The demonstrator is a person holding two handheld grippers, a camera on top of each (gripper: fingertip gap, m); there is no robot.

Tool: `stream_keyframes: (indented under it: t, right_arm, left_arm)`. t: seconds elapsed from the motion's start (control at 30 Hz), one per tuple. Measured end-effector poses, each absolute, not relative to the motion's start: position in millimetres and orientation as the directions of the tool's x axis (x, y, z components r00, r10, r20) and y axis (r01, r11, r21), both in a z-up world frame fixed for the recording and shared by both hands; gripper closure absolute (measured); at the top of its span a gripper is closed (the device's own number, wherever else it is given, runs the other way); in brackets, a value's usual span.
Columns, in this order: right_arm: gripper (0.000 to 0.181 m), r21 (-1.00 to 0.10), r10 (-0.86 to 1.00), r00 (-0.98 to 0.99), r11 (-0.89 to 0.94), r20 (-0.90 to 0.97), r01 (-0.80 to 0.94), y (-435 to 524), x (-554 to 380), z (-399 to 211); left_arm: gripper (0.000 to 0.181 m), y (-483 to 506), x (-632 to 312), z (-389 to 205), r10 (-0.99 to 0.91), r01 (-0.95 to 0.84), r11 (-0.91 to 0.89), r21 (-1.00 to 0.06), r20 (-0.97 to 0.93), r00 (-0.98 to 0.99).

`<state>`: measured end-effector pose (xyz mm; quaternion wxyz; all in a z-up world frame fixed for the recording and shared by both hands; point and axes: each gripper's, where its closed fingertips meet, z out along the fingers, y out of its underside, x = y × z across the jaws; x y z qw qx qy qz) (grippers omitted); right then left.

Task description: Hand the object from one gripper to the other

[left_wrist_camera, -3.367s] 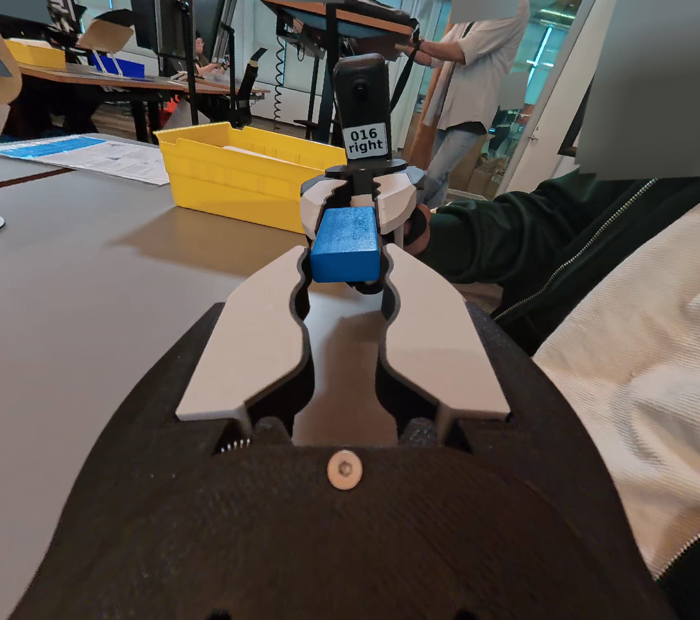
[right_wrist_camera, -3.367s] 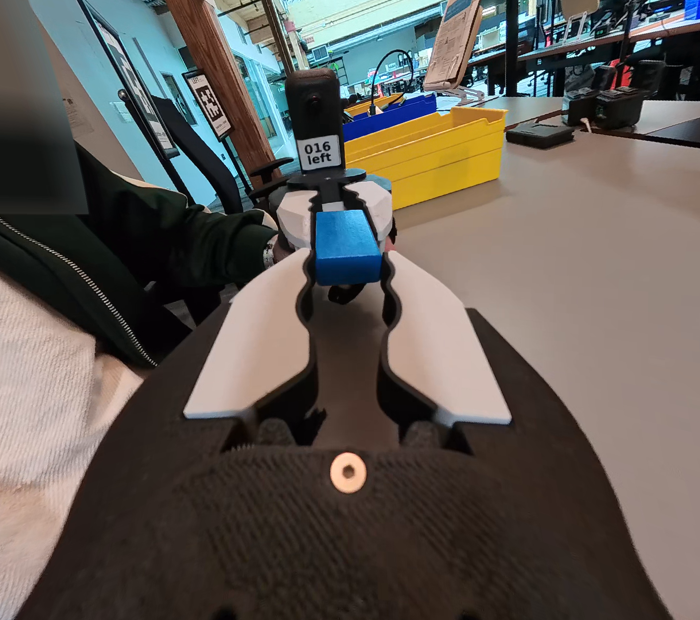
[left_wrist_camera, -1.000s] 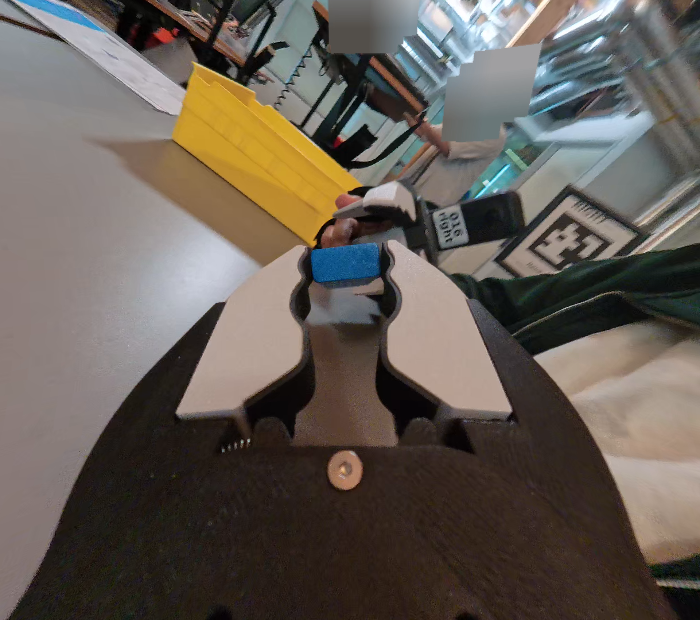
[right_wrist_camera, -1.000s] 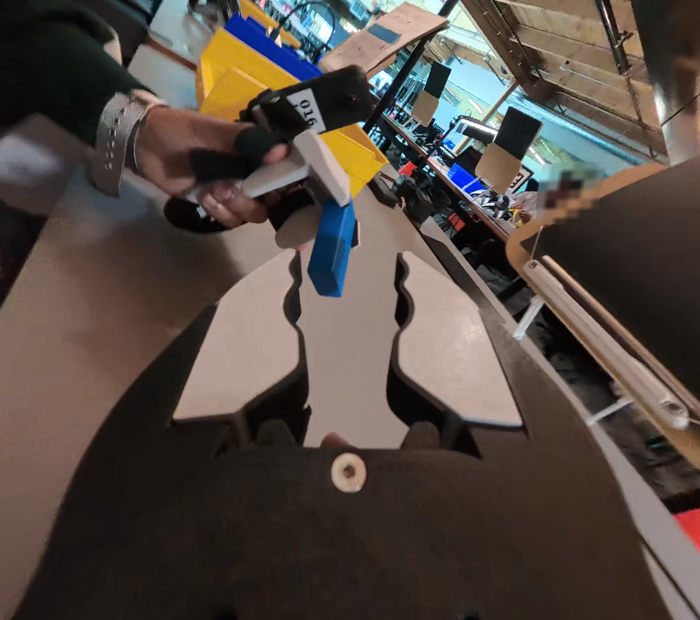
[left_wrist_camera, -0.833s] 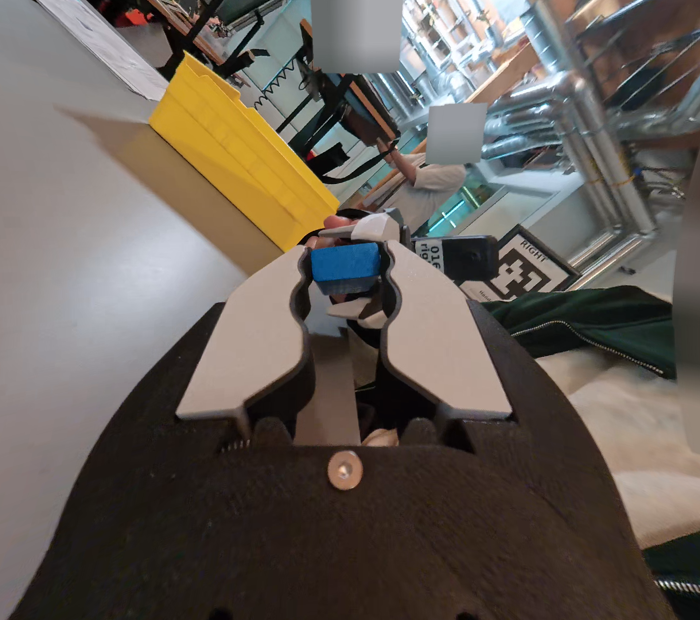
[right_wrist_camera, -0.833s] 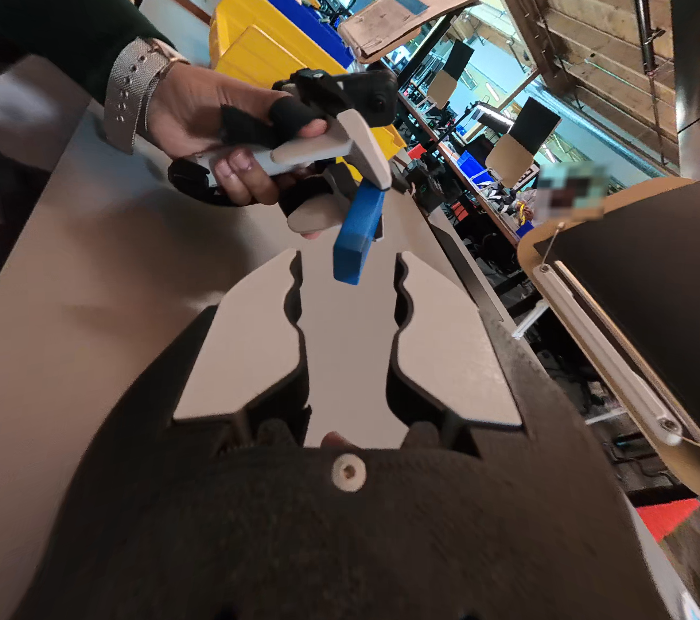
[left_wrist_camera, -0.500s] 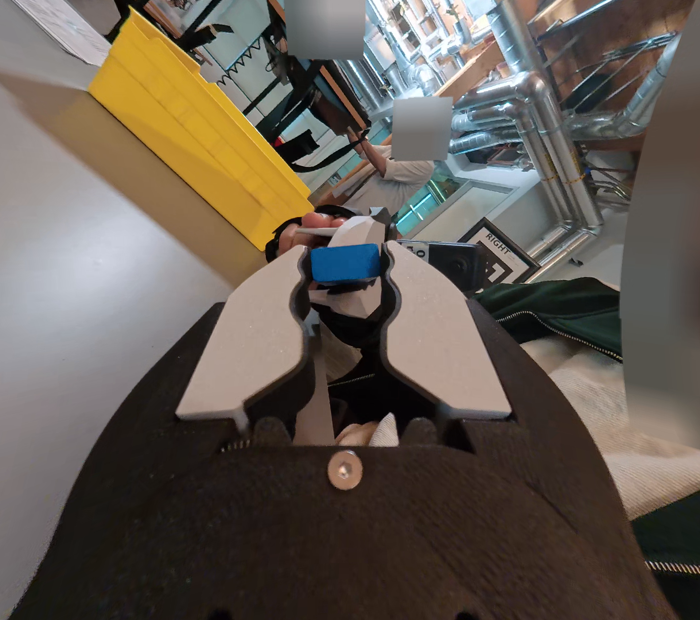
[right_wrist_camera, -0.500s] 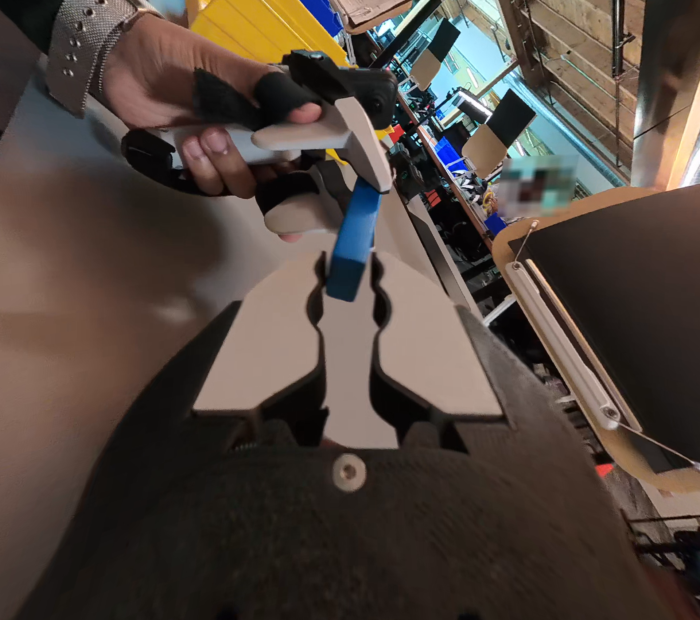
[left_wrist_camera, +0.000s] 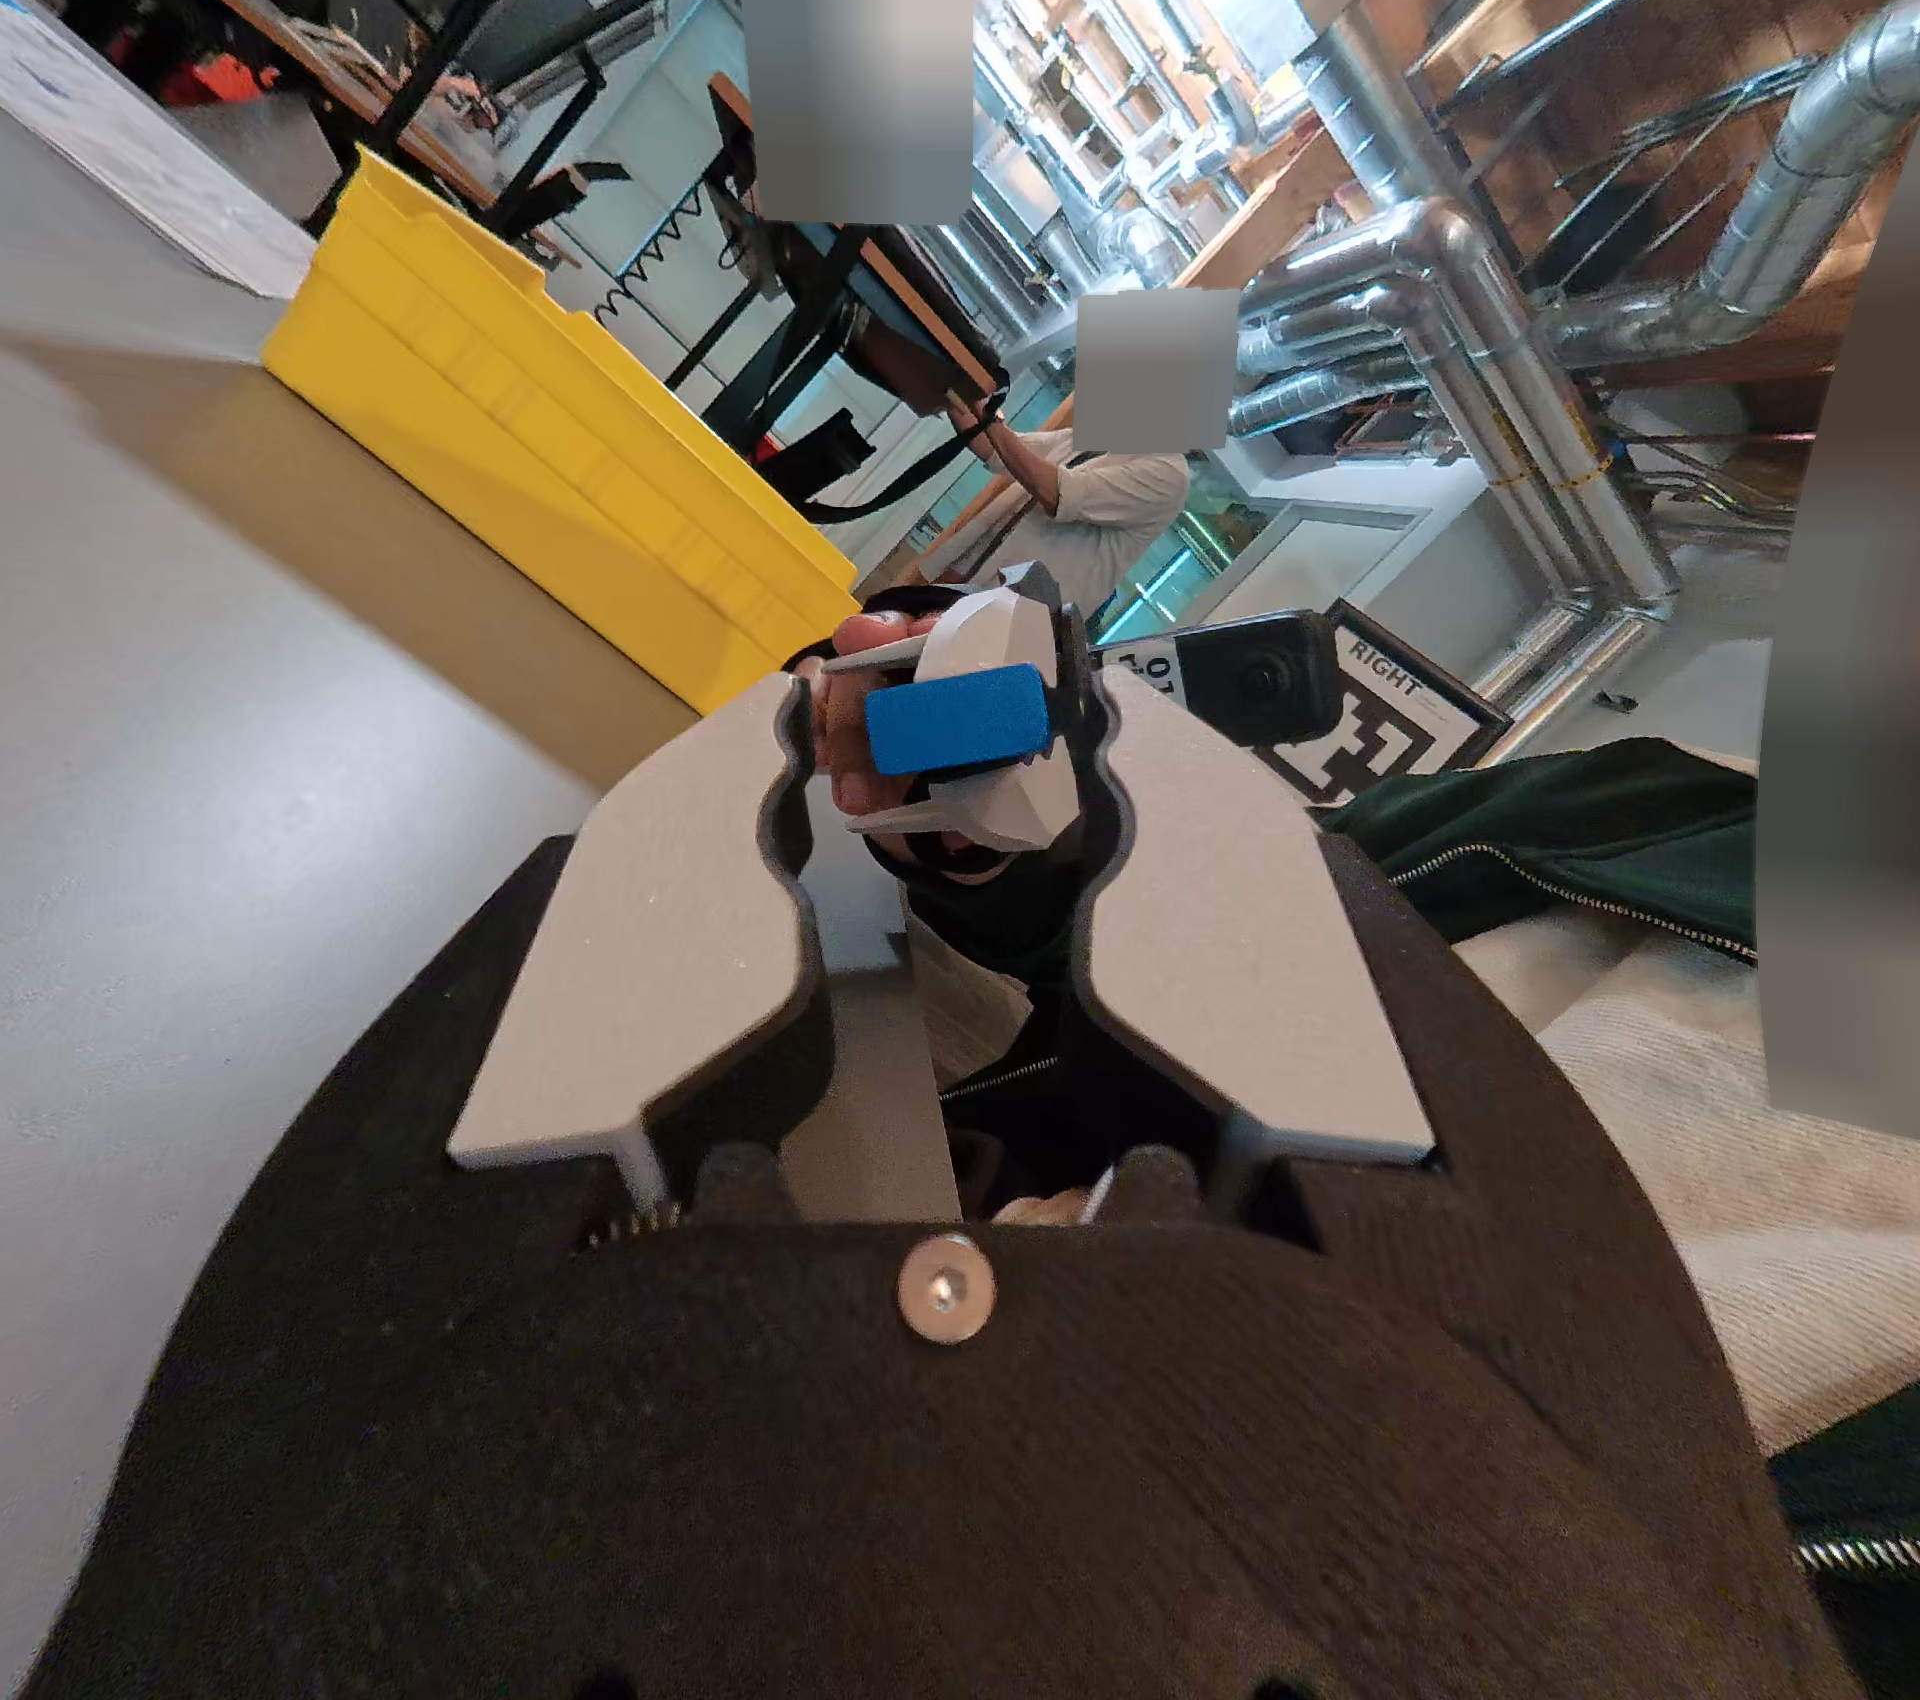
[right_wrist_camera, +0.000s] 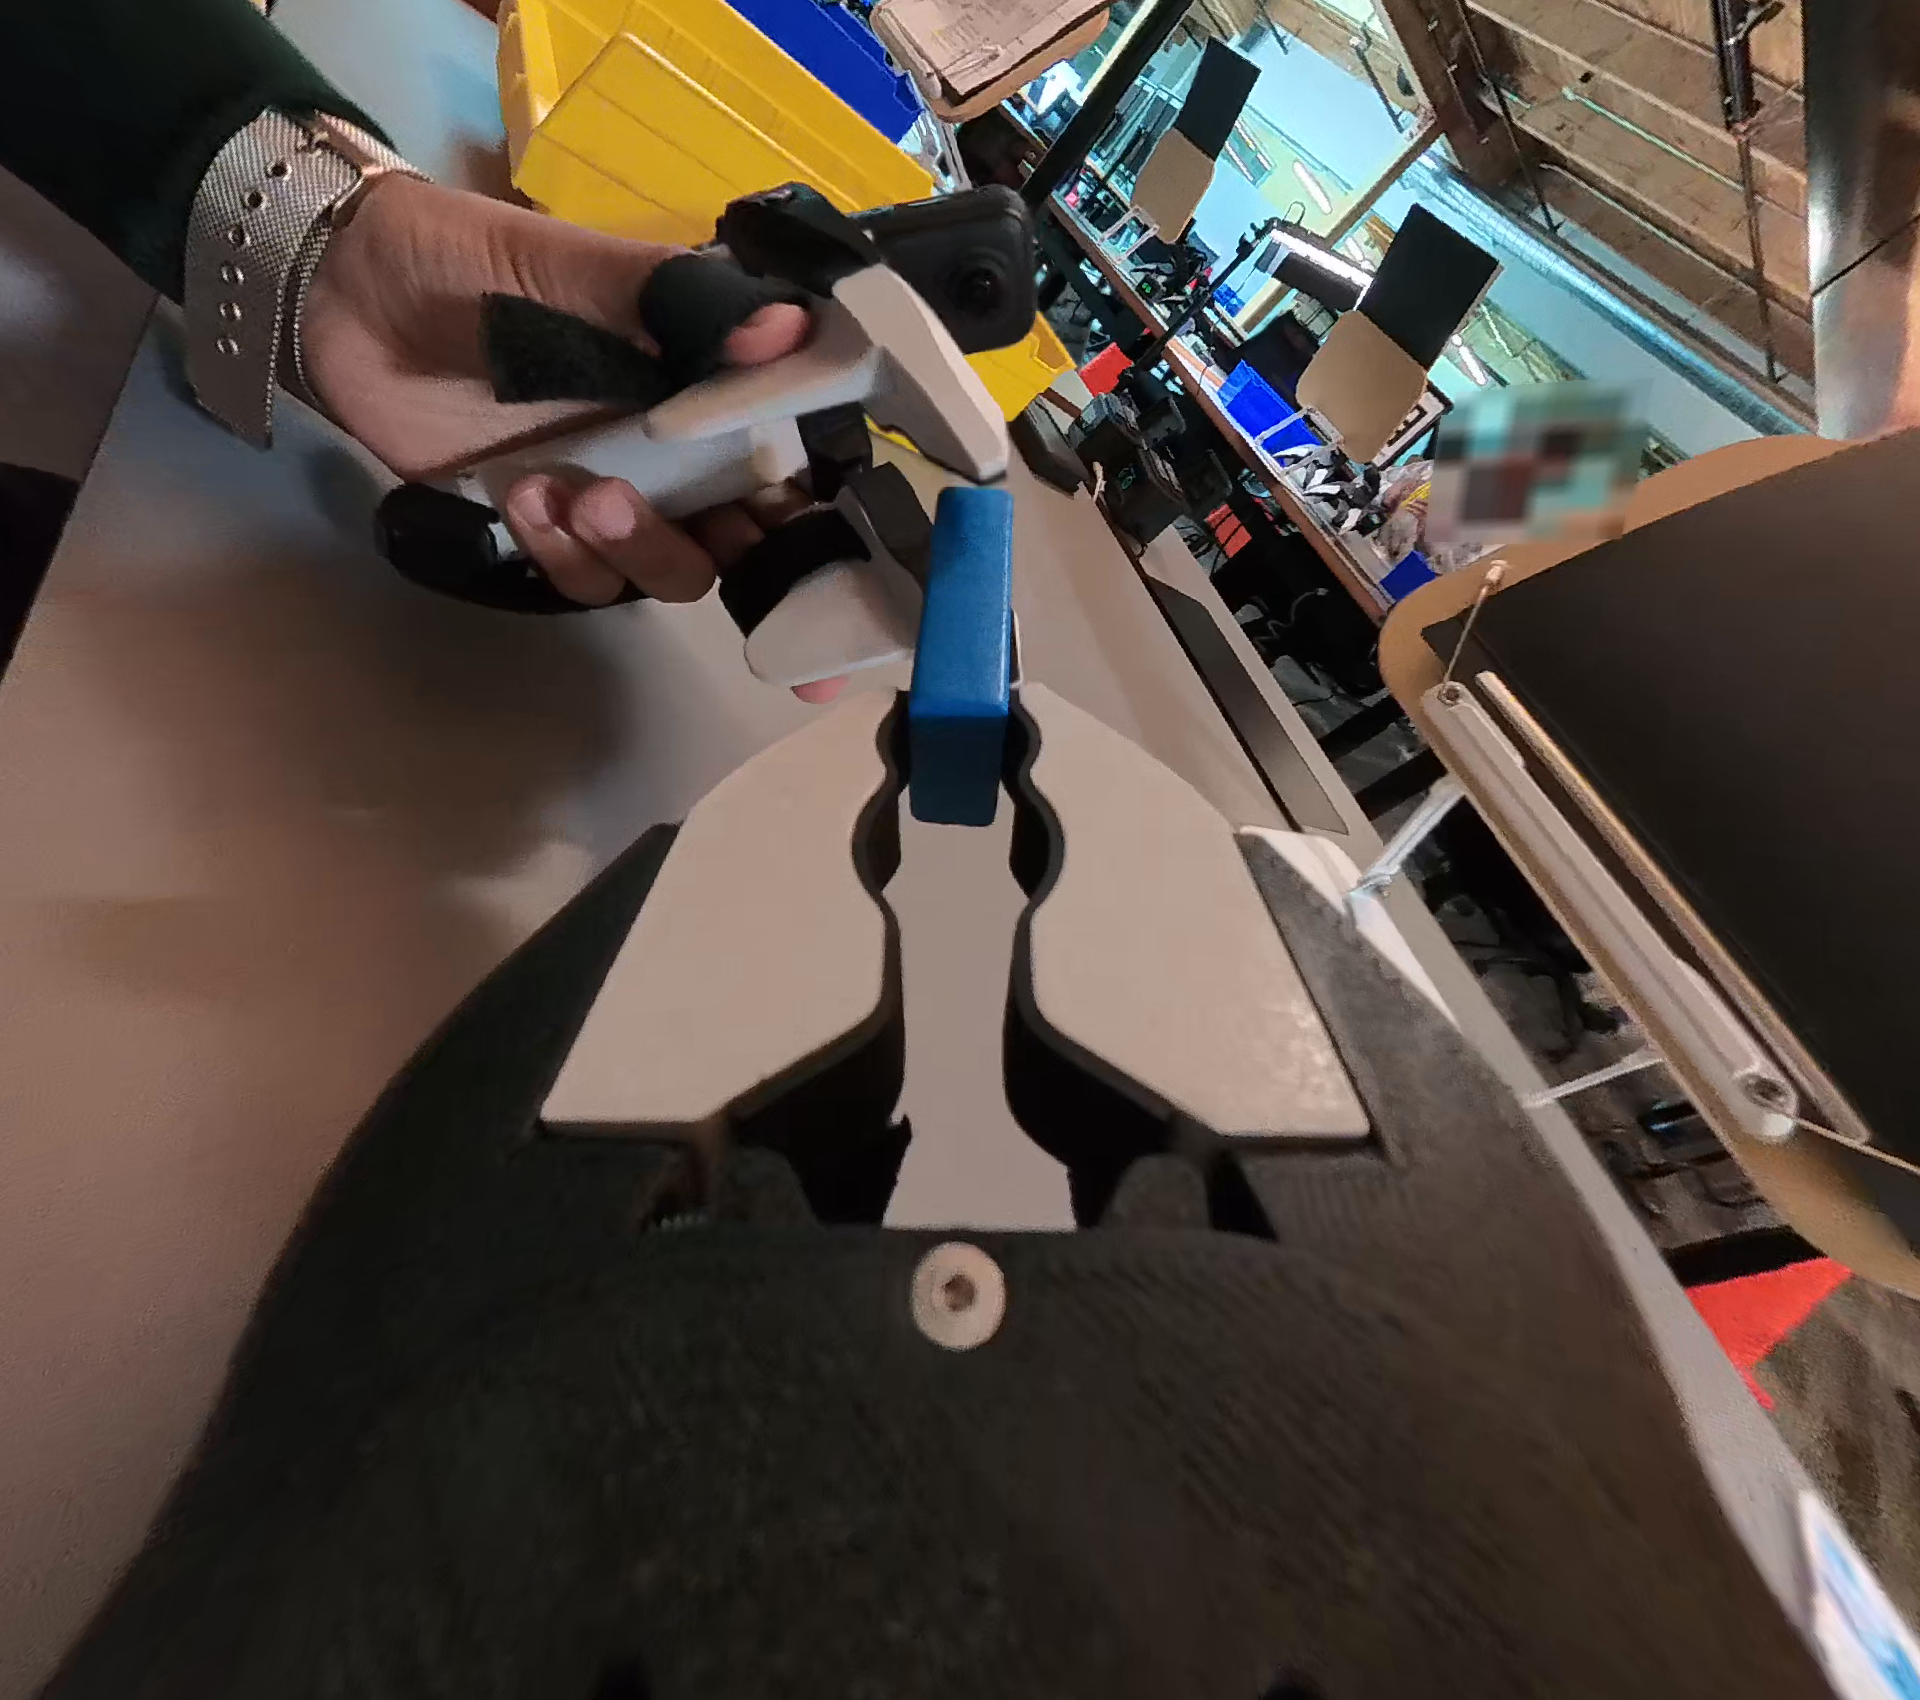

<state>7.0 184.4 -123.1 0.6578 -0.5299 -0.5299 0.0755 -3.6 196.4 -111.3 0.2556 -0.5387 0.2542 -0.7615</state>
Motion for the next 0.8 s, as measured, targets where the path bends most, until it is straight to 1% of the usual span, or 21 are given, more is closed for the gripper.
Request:
stream_keyframes:
  t: [0.03, 0.13, 0.23, 0.33, 0.43, 0.5, 0.57, 0.63, 0.8]
  right_arm:
    - [0.165, -0.789, 0.669, 0.436, 0.416, 0.602, 0.452, 185, 8, -122]
    - [0.165, -0.842, 0.710, 0.465, 0.365, 0.528, 0.398, 187, 12, -120]
    - [0.165, -0.909, 0.782, 0.475, 0.282, 0.403, 0.308, 186, 14, -119]
    - [0.165, -0.976, 0.893, 0.410, 0.121, 0.187, 0.183, 178, 10, -123]
    - [0.165, -0.987, 0.953, 0.285, -0.130, -0.100, 0.089, 169, 5, -131]
    - [0.164, -0.962, 0.940, 0.228, -0.271, -0.255, 0.041, 168, 5, -133]
    - [0.164, -0.941, 0.923, 0.188, -0.339, -0.335, -0.010, 167, 7, -129]
    - [0.164, -0.929, 0.913, 0.171, -0.369, -0.369, -0.034, 168, 10, -126]
    - [0.165, -0.915, 0.905, 0.155, -0.404, -0.396, 0.019, 164, 5, -135]
  left_arm:
    - [0.129, 198, -4, -111, -0.670, 0.124, -0.735, -0.666, 0.686, -0.284]
    - [0.124, 199, -5, -110, -0.698, 0.137, -0.710, -0.691, 0.663, -0.270]
    - [0.118, 195, -4, -107, -0.740, 0.147, -0.663, -0.734, 0.613, -0.277]
    - [0.115, 189, -3, -108, -0.790, 0.134, -0.597, -0.791, 0.550, -0.271]
    - [0.116, 183, -1, -111, -0.829, 0.090, -0.530, -0.843, 0.493, -0.264]
    - [0.123, 177, -1, -114, -0.839, 0.039, -0.494, -0.869, 0.465, -0.282]
    - [0.131, 172, -2, -119, -0.845, -0.015, -0.463, -0.886, 0.446, -0.295]
    - [0.140, 171, -1, -124, -0.852, -0.050, -0.445, -0.894, 0.440, -0.282]
    - [0.154, 170, 2, -130, -0.851, -0.087, -0.449, -0.889, 0.456, -0.261]
